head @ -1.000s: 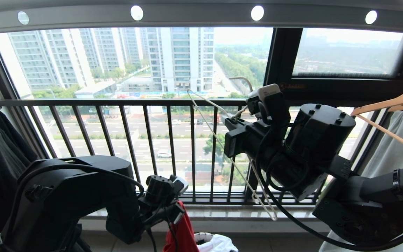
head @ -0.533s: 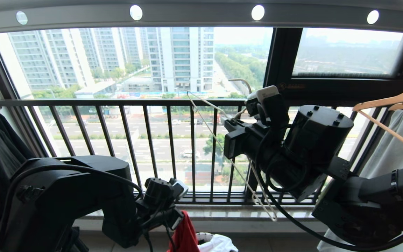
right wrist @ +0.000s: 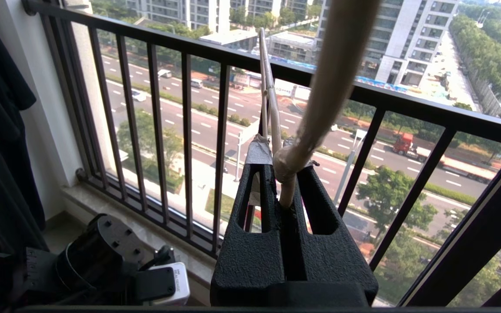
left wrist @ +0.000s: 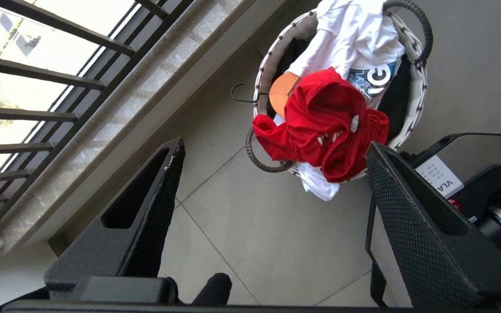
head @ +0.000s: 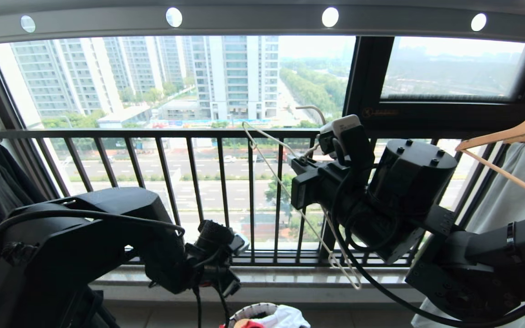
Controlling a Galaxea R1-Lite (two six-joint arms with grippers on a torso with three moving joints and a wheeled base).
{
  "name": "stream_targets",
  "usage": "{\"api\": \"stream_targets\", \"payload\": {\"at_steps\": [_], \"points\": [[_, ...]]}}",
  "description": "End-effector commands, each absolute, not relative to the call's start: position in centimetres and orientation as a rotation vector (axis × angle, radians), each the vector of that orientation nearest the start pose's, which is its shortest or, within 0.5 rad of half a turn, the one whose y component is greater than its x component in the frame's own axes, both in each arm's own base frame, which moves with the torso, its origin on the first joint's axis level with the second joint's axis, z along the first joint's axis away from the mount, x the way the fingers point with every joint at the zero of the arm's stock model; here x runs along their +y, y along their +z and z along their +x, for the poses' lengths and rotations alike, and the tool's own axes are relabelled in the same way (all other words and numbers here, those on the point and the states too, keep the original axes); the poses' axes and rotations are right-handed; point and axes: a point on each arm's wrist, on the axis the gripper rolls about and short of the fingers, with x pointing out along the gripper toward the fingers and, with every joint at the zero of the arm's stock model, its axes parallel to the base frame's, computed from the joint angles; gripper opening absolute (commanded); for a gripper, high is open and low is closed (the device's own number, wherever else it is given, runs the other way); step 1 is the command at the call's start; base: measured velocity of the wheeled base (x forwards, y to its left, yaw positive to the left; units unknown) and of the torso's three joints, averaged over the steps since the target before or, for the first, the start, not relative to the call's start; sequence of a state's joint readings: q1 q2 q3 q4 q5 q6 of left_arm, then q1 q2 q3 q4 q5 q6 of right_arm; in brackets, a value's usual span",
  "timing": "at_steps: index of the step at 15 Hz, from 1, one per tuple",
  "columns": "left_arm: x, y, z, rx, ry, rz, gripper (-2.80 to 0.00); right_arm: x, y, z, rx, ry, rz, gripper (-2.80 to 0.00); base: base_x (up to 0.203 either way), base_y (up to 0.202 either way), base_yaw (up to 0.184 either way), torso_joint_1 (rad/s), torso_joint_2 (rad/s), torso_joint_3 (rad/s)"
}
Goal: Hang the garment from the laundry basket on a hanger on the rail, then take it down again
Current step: Put clothes in the basket, then hang the clothes rack on the clothesline
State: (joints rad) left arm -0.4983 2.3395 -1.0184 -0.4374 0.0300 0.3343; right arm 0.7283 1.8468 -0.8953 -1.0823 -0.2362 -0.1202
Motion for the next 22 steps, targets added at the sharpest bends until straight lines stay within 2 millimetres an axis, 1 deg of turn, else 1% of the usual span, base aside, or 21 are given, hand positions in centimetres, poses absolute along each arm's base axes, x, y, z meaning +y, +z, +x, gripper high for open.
{"api": "stream_targets", "payload": {"at_steps": [1,2,3,4,6,7,8,11,13,14,16,19,22], "points": [[-18.9,0.1,35.1,0.827,-0.562,0.537,0.00,22.6,20.3,26.2,-0.150,0.482,-0.055,-2.80,0.000,0.000,0.000,0.000,0.00,0.000],[-18.6,0.5,34.7,0.832,-0.558,0.534,0.00,22.6,20.3,26.2,-0.150,0.482,-0.055,-2.80,0.000,0.000,0.000,0.000,0.00,0.000],[-18.1,0.7,33.7,0.851,-0.557,0.536,0.00,22.6,20.2,26.1,-0.147,0.482,-0.057,-2.80,0.000,0.000,0.000,0.000,0.00,0.000],[-17.5,1.0,32.5,0.868,-0.556,0.539,-2.80,22.6,20.0,26.2,-0.141,0.481,-0.060,-2.80,0.000,0.000,0.000,0.000,0.00,0.000],[-16.3,2.2,30.3,0.863,-0.546,0.518,-2.80,22.8,19.1,26.4,-0.117,0.482,-0.073,-2.80,0.000,0.000,0.000,0.000,0.00,0.000],[-15.8,3.1,29.3,0.820,-0.537,0.492,-2.80,22.9,18.6,26.4,-0.102,0.484,-0.082,-2.80,0.000,0.000,0.000,0.000,0.00,0.000],[-15.4,4.4,28.5,0.752,-0.527,0.466,-2.80,22.8,18.7,26.3,-0.105,0.484,-0.083,-2.80,0.000,0.000,0.000,0.000,0.00,0.000],[-14.0,9.3,26.8,0.537,-0.481,0.344,-2.80,21.6,21.1,25.0,-0.162,0.475,-0.066,-2.80,0.000,0.000,0.000,0.000,0.00,0.000],[-13.0,11.2,26.6,0.454,-0.452,0.337,-2.80,21.0,22.3,24.4,-0.183,0.467,-0.115,-2.80,0.000,0.000,0.000,0.000,0.00,0.000],[-13.0,12.3,26.6,0.415,-0.451,0.329,-2.80,20.5,23.2,23.9,-0.208,0.462,-0.122,-2.80,0.000,0.000,0.000,0.000,0.00,0.000],[-12.7,13.6,25.9,0.373,-0.451,0.320,-2.80,19.9,25.2,23.1,-0.236,0.453,-0.154,-2.80,0.000,0.000,0.000,0.000,0.00,0.000],[-12.2,15.3,24.7,0.321,-0.449,0.312,-2.80,19.8,28.4,23.0,-0.259,0.437,-0.161,-2.80,0.000,0.000,0.000,0.000,0.00,0.000],[-11.9,15.9,24.0,0.325,-0.464,0.312,-2.80,19.8,31.3,23.1,-0.277,0.421,-0.151,-2.80,0.000,0.000,0.000,0.000,0.00,0.000]]}}
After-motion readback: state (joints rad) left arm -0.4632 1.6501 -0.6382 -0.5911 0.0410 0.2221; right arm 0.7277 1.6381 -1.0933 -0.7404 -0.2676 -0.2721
